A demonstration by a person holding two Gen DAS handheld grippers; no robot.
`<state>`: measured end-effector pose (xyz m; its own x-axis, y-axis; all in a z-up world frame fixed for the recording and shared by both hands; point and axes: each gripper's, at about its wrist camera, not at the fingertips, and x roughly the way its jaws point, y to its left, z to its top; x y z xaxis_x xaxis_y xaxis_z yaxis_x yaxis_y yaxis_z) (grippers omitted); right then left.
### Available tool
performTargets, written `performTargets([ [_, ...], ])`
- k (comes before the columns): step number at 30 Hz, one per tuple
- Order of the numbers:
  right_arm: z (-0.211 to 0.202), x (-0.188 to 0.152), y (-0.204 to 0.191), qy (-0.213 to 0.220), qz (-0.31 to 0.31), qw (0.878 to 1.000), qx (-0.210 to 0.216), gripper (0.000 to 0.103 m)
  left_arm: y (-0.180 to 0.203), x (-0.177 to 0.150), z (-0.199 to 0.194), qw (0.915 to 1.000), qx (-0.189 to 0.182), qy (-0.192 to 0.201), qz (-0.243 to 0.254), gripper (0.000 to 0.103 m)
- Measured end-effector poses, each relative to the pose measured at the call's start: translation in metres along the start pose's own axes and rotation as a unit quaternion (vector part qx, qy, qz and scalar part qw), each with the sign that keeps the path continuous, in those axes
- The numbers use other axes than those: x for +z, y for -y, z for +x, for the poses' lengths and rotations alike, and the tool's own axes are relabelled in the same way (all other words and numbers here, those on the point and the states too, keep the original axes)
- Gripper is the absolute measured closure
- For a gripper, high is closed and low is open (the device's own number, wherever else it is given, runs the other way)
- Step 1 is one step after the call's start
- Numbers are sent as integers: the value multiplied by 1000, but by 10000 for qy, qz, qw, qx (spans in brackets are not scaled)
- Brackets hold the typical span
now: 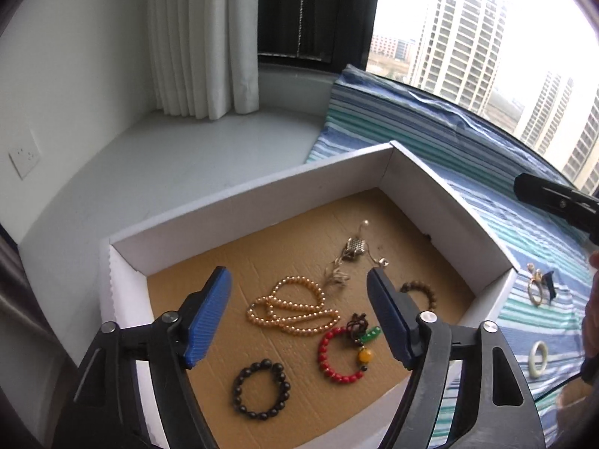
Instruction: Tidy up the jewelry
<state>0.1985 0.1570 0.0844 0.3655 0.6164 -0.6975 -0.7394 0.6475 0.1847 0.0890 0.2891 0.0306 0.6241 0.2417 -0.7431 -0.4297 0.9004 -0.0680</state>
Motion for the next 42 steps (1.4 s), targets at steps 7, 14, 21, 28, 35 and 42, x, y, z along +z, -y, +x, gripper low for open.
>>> performTargets([
  [7,-84,-60,24,203,18,9985,-513,37,81,-49,-32,9980,-290,223,511,13],
  [14,-136,-153,71,-11,299,9880,-1517,37,156,-81,-28,9927,-599,-4,1045,13],
  [21,-177,-217,118,-93,942,9735,-2081,37,207,-98,-30,9866,-737,-58,1453,13],
  [28,-206,-275,153,-169,1656,9559,-2421,37,236,-125,-16,9792,-905,-337,1786,13],
  [35,-220,-345,181,-468,2430,9297,-2728,36,302,-170,9,9410,-2050,-1099,2457,13],
  [42,-227,-382,190,-520,2864,9166,-2740,36,359,-179,24,9268,-2293,-1288,2681,13],
])
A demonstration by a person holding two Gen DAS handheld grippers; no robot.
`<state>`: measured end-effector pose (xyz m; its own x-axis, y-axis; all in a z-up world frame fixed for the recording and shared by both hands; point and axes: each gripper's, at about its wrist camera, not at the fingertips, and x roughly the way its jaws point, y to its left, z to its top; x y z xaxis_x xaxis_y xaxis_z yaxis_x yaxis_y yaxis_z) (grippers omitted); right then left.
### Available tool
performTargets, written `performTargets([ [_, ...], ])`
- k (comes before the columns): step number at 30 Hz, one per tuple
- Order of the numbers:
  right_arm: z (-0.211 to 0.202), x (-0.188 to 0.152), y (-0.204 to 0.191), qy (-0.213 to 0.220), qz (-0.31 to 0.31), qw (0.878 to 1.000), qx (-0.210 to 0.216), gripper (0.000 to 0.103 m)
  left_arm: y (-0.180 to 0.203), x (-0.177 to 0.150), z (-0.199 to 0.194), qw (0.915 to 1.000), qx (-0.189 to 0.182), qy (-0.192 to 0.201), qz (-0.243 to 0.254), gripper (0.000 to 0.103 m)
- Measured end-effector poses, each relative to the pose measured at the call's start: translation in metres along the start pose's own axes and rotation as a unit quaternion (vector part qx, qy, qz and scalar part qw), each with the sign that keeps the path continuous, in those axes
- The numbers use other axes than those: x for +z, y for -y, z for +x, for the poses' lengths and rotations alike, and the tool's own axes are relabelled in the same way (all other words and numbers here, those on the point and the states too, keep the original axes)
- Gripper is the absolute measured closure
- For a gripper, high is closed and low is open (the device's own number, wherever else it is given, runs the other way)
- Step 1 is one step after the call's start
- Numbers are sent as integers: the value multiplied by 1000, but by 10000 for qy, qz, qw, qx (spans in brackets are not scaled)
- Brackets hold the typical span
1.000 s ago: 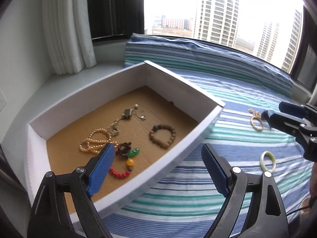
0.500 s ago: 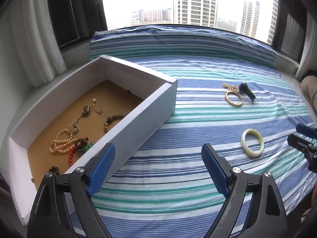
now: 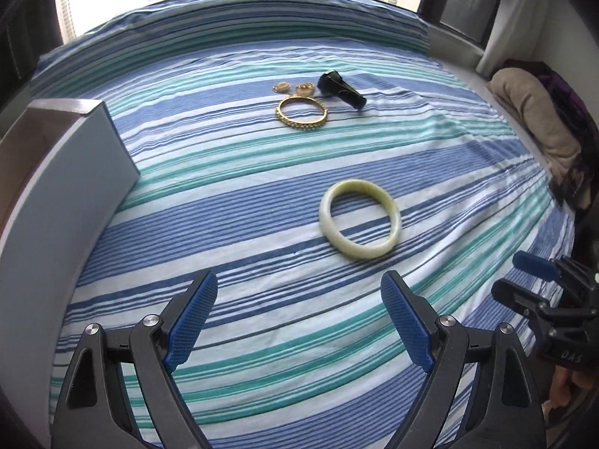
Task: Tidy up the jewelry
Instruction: 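Grasp the pale jade bangle rim with the left tool, then grasp the black watch with the right tool while the left tool holds the jade bangle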
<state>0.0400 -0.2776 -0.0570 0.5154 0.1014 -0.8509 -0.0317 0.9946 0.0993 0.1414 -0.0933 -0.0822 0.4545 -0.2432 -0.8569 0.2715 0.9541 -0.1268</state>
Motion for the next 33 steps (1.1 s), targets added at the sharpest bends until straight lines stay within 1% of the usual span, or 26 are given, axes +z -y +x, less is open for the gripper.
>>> performTargets([
  [3,4,-6,8,-58,152,9999,19,36,2,11,16,9999,53,-59,-90,13],
  [8,10,-11,12,-137,271,9995,120,36,0,27,40,9991,251,-140,-297,15],
  [12,11,-14,11,-138,295,9993,183,36,5,34,56,9987,371,-185,-284,15],
  [15,11,-16,10,-160,311,9991,220,36,10,35,69,9983,450,-280,-239,19],
  [16,11,-17,10,-171,316,9991,228,36,12,34,73,9981,486,-318,-212,24],
  [17,12,-18,10,-185,325,9990,236,36,13,34,77,9977,542,-363,-186,32],
  [18,12,-19,11,-194,341,9989,246,36,15,33,78,9972,660,-330,-124,33],
  [19,12,-20,11,-199,357,9988,257,36,17,32,77,9971,720,-252,-40,40],
  [20,11,-20,11,-202,366,9988,256,36,19,31,76,9976,654,-219,9,56],
  [21,11,-20,12,-198,374,9988,247,36,21,31,74,9981,586,-184,59,67],
  [22,11,-20,13,-186,387,9988,236,36,23,31,73,9983,519,-208,142,93],
  [23,10,-20,14,-177,403,9988,224,36,26,31,72,9975,630,-216,236,95],
  [24,11,-20,16,-174,420,9987,217,36,26,30,71,9974,623,-241,274,95],
  [29,9,-17,19,-122,473,9986,226,36,9,23,59,9987,327,-399,34,95],
  [33,11,-15,18,-155,466,9985,240,36,-12,12,47,9984,252,-483,-173,95],
])
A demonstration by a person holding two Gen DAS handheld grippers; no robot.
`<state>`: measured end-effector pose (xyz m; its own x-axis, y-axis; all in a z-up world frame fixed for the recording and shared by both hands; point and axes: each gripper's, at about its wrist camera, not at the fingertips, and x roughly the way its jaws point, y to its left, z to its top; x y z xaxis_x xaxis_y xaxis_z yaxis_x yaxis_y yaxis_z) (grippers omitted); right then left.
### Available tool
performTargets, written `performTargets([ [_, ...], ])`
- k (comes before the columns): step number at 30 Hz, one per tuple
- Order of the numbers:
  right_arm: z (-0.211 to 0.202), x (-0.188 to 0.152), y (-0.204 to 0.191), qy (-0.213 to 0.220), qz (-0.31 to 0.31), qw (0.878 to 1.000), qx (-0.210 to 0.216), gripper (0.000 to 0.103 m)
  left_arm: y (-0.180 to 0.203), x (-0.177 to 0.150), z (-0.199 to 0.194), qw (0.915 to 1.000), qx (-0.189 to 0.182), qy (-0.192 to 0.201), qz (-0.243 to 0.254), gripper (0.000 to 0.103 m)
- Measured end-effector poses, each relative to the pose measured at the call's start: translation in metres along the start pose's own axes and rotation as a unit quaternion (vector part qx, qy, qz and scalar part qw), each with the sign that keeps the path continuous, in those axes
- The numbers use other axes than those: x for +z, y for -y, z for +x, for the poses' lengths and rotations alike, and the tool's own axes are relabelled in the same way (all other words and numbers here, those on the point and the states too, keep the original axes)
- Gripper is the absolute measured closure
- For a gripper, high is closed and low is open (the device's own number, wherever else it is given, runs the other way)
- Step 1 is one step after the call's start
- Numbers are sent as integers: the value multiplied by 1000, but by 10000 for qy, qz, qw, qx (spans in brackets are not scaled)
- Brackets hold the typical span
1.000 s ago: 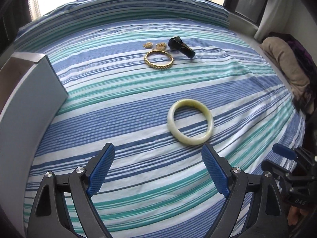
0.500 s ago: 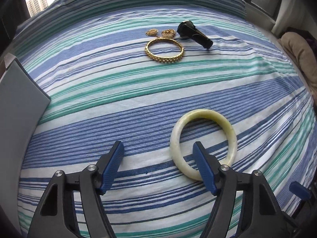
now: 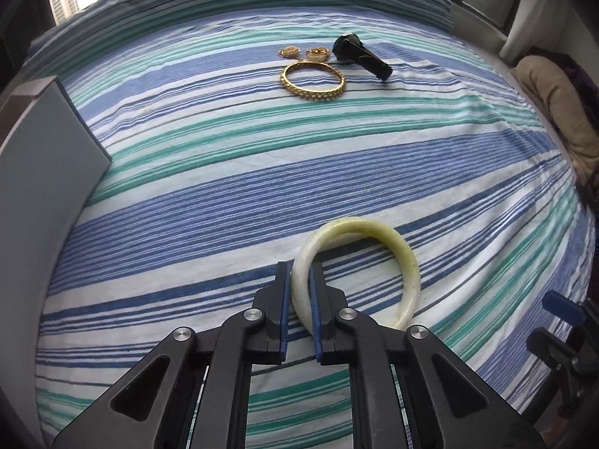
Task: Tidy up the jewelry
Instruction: 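Grasp the black watch with the right tool while the left tool holds the jade bangle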
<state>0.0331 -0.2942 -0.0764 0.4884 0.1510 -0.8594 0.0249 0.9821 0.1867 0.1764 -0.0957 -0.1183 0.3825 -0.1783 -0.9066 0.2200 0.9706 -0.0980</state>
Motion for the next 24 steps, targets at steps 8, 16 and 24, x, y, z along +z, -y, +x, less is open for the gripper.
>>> performTargets([
  [8,4,3,-7,-53,-50,9999,69,36,-50,-22,-21,9987,125,51,-486,95],
  [16,7,10,-18,-83,-182,9997,143,36,-88,-35,-26,9951,227,76,-957,95],
  [24,13,30,-21,-154,-328,9990,263,36,-95,-41,-26,9939,218,95,-1079,95],
])
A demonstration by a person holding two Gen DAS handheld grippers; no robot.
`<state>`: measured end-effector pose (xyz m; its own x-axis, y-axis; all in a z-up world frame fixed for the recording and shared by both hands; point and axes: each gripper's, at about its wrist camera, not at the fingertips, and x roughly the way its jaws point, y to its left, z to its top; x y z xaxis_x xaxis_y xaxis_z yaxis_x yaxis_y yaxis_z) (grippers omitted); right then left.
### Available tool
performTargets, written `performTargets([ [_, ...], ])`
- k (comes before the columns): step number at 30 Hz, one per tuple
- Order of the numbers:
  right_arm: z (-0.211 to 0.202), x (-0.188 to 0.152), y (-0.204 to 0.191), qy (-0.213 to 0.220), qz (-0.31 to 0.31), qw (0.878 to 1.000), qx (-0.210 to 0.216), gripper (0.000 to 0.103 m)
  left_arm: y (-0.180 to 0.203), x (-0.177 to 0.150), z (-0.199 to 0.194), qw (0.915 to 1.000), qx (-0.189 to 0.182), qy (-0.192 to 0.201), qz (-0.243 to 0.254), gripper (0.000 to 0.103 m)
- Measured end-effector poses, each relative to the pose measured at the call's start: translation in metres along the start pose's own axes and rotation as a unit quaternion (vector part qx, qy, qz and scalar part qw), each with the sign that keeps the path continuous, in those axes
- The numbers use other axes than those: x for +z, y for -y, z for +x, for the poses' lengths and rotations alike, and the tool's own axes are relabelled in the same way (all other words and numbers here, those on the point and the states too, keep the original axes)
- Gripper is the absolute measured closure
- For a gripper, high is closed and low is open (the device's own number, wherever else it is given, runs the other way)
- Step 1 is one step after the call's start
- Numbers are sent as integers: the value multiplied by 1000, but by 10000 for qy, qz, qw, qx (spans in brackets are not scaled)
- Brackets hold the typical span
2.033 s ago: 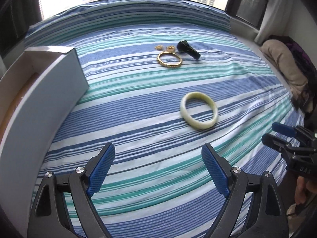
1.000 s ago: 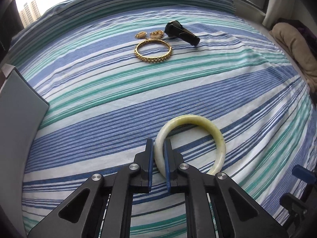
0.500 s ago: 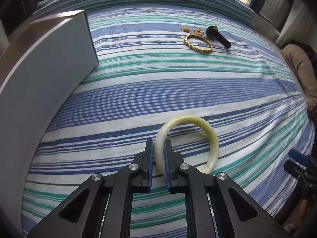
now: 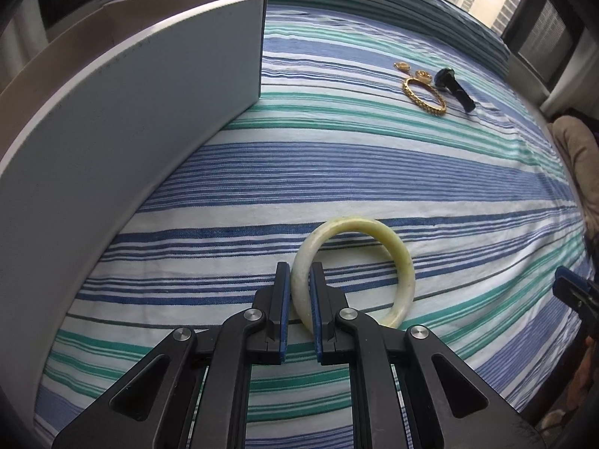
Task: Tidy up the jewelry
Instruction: 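Grasp the black watch with the right tool while the left tool holds the jade bangle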
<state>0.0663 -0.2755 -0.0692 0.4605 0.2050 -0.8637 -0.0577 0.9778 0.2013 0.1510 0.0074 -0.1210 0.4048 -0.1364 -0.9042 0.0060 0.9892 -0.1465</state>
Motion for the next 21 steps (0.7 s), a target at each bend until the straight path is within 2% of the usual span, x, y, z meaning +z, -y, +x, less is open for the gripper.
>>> performTargets([
  [9,5,33,2,-86,-127,9998,101,36,-4,-3,1,10000,-21,-12,-37,95],
  [15,2,44,-4,-48,-238,9996,154,36,-6,-5,0,10000,-24,-13,-37,95],
  [21,9,57,-5,-203,-338,9990,222,37,-6,-5,0,10000,-17,-8,-40,95],
])
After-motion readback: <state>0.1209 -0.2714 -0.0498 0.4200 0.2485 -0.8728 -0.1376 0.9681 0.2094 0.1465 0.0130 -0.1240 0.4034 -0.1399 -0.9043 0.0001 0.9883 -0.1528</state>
